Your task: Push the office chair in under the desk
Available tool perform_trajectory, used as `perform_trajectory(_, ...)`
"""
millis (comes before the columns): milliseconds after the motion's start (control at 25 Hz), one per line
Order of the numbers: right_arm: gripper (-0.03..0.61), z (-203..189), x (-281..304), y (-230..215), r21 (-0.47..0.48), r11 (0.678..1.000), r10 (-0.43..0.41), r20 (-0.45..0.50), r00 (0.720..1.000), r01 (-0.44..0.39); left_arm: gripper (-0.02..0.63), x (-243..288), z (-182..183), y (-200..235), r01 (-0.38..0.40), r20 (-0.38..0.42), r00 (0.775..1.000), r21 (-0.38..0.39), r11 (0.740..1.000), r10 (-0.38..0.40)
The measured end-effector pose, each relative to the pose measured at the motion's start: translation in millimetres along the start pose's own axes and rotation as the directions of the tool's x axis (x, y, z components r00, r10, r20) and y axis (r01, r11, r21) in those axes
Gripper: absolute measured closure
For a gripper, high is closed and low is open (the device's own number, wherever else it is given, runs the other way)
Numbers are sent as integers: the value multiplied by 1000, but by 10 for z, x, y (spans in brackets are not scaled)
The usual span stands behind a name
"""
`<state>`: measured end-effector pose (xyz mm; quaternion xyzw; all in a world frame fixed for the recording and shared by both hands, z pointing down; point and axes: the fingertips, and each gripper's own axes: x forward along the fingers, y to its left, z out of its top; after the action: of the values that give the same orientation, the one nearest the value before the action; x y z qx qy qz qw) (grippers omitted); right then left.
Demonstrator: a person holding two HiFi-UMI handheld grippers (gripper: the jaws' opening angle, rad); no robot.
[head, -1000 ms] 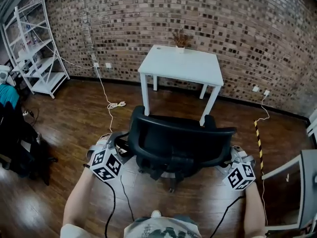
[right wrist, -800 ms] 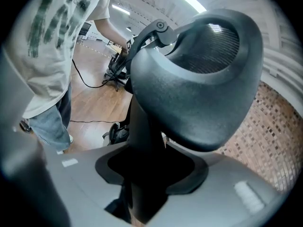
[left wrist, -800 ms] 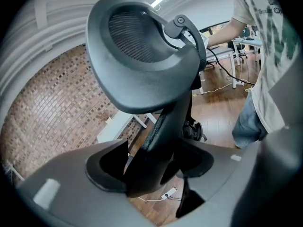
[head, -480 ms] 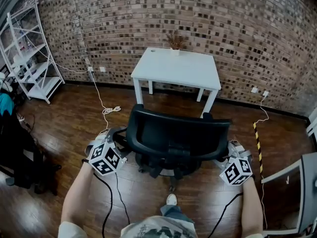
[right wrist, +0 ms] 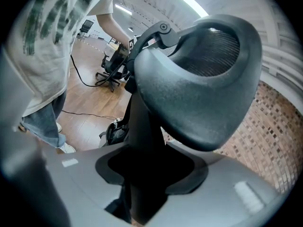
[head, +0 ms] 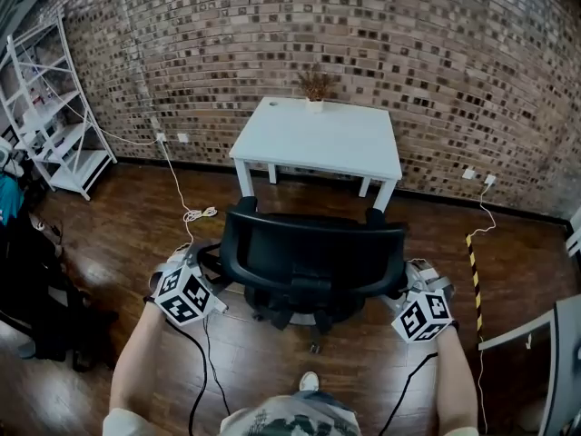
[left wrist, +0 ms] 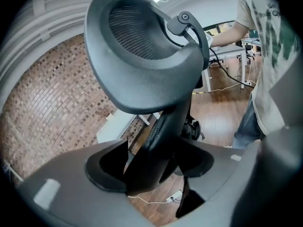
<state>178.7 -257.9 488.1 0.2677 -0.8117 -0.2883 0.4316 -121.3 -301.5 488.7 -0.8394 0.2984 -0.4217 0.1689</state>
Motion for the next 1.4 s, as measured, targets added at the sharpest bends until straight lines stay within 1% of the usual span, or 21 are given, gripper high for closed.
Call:
perform_trajectory(400,390,-175,401,-430,-15,1000,9,23,1000,-9,282,362,8,413,-24,-18,1000,-18,1000,24)
perform_trajectory(680,391,-190,697,-703,-12,1000,-3,16,1000,3,281,599,-57,789,-10,-32,999,-15,1000,9)
perform_trajectory(920,394,-249,1039,-938,7,1000,6,-9,1000,-5,279,879,-140,1152,0,-18,1000,-3,1000,0)
perform_trajectory(1400,391,-362,1633,-1507,44,999,-4,-65,998,7,281,1419,-198,1915,14,20,1000,29,999,-14)
